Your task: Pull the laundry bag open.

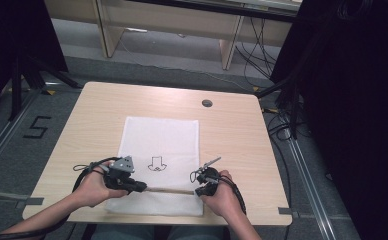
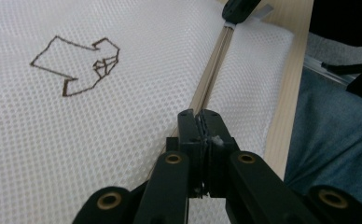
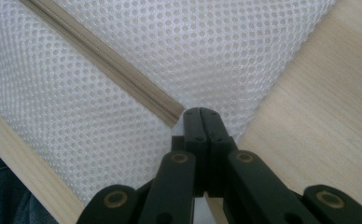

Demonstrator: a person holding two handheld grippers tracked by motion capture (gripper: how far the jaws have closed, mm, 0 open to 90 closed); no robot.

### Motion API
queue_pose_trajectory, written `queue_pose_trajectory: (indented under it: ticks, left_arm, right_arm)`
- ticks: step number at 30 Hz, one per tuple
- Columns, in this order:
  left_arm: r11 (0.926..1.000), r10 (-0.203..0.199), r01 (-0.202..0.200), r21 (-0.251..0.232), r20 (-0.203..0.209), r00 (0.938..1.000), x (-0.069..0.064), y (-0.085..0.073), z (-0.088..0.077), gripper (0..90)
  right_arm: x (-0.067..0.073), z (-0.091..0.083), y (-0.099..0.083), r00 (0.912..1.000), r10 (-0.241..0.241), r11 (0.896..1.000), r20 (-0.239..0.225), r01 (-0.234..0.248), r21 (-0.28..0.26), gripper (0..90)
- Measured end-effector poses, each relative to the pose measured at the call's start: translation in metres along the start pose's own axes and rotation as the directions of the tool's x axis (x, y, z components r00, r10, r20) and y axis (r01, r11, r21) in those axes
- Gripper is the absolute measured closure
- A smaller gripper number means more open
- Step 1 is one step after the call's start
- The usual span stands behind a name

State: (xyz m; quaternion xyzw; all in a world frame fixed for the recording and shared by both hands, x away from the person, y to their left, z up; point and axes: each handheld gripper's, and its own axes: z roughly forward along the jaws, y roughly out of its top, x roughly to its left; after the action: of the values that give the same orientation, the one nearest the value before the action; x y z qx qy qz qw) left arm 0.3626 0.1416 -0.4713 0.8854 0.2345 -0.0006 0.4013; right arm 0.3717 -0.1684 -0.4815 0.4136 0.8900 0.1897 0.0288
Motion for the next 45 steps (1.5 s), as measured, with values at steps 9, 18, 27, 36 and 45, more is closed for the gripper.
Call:
queue_pose_trajectory:
  ticks: [9, 18, 27, 36, 45]
  left_arm:
    - [0.9991, -0.041, 0.041, 0.0, -0.023, 0.9989, 0.005, -0.013, -0.013, 87.9]
    - [0.9977, -0.068, 0.068, -0.004, -0.026, 0.9974, 0.009, -0.023, -0.022, 87.9]
    - [0.998, -0.062, 0.062, -0.014, -0.025, 0.9977, 0.011, -0.025, -0.024, 88.0]
    - [0.9982, -0.06, 0.06, -0.007, -0.04, 0.9974, 0.015, -0.025, -0.02, 87.9]
    - [0.9966, -0.081, 0.081, 0.013, -0.051, 0.9954, 0.012, -0.028, -0.018, 88.1]
  right_arm:
    - [0.0, 0.0, 0.0, 1.0, -0.002, 1.0, 0.001, 0.002, 0.0, 90.0]
    - [0.0, 0.0, 0.0, 1.0, -0.007, 1.0, 0.0, 0.007, -0.003, 90.0]
    - [0.0, 0.0, 0.0, 0.9999, -0.012, 1.0, -0.001, 0.012, -0.002, 90.0]
    - [0.0, 0.0, 0.001, 0.9996, -0.027, 1.0, -0.001, 0.027, -0.002, 90.0]
    - [0.0, 0.0, 0.001, 0.9999, -0.017, 1.0, 0.004, 0.017, -0.002, 90.0]
